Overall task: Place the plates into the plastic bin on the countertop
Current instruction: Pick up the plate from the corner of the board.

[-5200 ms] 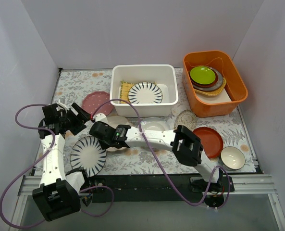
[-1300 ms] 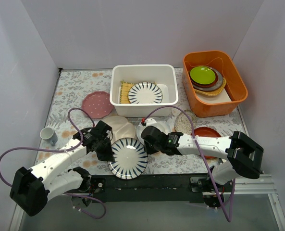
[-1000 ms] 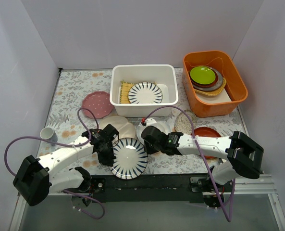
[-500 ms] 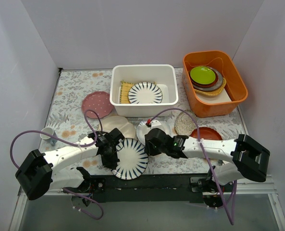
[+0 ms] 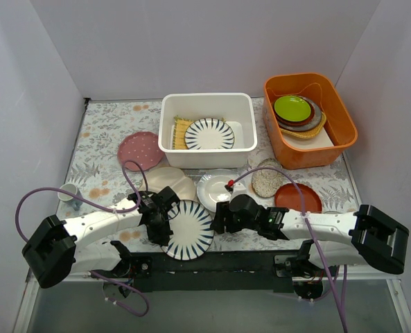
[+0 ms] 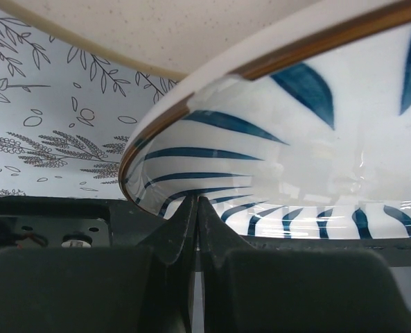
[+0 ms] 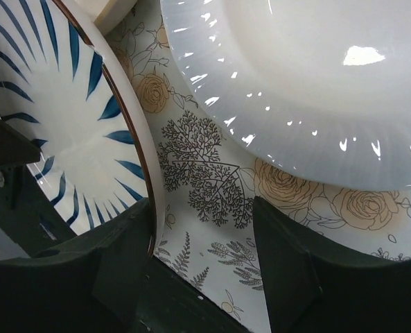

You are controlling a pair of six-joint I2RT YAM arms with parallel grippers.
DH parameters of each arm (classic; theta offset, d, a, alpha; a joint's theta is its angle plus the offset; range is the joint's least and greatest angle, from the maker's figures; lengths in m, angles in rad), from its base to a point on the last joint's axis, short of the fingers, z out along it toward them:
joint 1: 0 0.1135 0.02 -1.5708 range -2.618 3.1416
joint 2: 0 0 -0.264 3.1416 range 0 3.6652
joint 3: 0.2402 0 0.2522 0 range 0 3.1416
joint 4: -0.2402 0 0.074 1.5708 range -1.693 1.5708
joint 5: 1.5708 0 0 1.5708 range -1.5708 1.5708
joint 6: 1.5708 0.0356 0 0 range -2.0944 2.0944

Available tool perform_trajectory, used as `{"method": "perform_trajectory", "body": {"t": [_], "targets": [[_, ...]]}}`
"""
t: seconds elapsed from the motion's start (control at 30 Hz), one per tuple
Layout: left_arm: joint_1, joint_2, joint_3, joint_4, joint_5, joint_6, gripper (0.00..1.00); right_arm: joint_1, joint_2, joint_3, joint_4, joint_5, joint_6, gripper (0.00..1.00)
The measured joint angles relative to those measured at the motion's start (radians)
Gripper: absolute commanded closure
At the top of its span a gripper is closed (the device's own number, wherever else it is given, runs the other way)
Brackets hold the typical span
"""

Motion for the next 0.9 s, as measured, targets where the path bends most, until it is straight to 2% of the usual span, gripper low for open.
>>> {"method": "perform_trajectory", "body": {"t": [0.1, 0.27, 0.47, 0.57, 0.7, 0.8, 0.9], "targets": [[-0.002, 0.005, 0.000, 0.002, 0.003, -0.001, 1.00, -0.009, -0.005, -0.043, 0.075, -0.034, 0.005, 0.28], [-0.008, 0.007, -0.002, 0.003, 0.005, -0.004, 1.00, -0.017, 0.023, -0.089, 0.186, -0.106, 0.006, 0.27], [-0.010, 0.009, -0.002, 0.003, 0.005, -0.008, 1.00, -0.018, 0.077, -0.089, 0.290, -0.176, 0.005, 0.32], [-0.011, 0.011, -0.002, 0.003, 0.007, -0.008, 1.00, -0.018, 0.108, -0.089, 0.332, -0.204, 0.006, 0.45], [-0.011, 0.011, -0.002, 0.003, 0.007, -0.008, 1.00, -0.018, 0.142, -0.089, 0.370, -0.227, 0.002, 0.49], [-0.011, 0.012, -0.002, 0.003, 0.007, -0.008, 1.00, -0.019, 0.163, -0.089, 0.407, -0.246, 0.001, 0.60], [-0.015, 0.013, -0.002, 0.004, 0.007, -0.008, 1.00, -0.022, 0.181, -0.089, 0.454, -0.270, -0.003, 0.82]]}}
